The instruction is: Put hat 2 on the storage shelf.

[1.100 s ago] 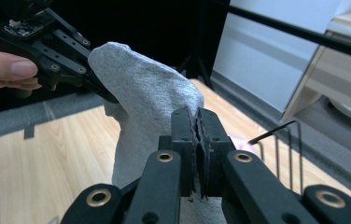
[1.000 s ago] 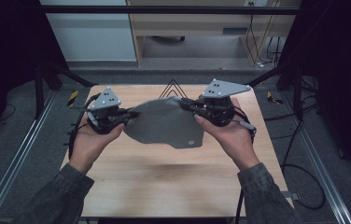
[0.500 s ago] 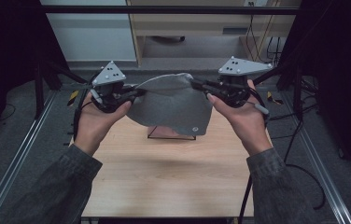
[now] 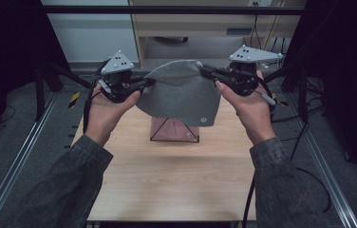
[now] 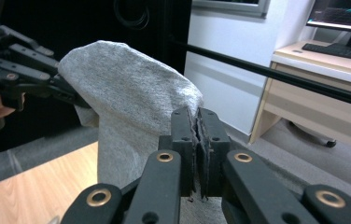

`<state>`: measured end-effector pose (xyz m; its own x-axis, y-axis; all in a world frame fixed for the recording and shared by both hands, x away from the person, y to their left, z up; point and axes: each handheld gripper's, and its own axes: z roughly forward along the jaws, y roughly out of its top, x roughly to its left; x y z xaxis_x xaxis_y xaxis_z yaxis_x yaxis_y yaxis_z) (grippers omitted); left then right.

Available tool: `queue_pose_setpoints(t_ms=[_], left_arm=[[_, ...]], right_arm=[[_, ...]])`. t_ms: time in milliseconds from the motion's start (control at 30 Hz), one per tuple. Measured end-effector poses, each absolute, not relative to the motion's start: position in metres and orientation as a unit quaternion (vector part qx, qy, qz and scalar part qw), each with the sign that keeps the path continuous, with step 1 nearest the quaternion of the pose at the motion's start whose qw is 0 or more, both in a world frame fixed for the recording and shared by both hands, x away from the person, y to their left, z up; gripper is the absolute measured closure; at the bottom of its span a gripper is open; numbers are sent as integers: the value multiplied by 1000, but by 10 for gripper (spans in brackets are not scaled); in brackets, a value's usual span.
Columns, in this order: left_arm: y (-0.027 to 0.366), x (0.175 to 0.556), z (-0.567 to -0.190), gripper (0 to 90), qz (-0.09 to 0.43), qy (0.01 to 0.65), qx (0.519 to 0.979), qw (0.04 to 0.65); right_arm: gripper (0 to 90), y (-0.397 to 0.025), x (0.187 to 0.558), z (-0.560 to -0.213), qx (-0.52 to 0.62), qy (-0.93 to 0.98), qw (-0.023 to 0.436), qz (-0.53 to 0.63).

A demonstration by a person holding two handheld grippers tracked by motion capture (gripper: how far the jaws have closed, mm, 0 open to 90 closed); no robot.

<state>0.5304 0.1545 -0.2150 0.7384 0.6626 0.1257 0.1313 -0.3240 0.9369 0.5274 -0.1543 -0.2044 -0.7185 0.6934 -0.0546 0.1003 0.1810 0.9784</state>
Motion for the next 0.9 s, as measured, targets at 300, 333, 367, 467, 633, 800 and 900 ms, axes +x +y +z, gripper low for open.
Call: queue_pose_setpoints(t_ms=[300,333,367,467,633,800,900], left_arm=[[146,556,-217,870,255,267,758,538],[146,556,-217,870,255,267,758,538],[146,557,-216,870,255,268,756,540],[143,561,-216,871,254,265,754,544],[141,566,-214,870,257,264,752,547],[137,572,-213,870,262,264,748,549],[135,575,-213,870,266,261,749,547]], right_arm=[[870,-160,551,-205,293,708,266,585],[870,-160,551,-205,293,708,266,585],[870,-160,553,-205,294,707,266,585],[870,-162,559,-205,298,705,268,585],[870,-163,563,-203,302,700,269,588],[870,-164,572,-203,311,695,272,589],[870,-165,576,-204,313,694,273,588]])
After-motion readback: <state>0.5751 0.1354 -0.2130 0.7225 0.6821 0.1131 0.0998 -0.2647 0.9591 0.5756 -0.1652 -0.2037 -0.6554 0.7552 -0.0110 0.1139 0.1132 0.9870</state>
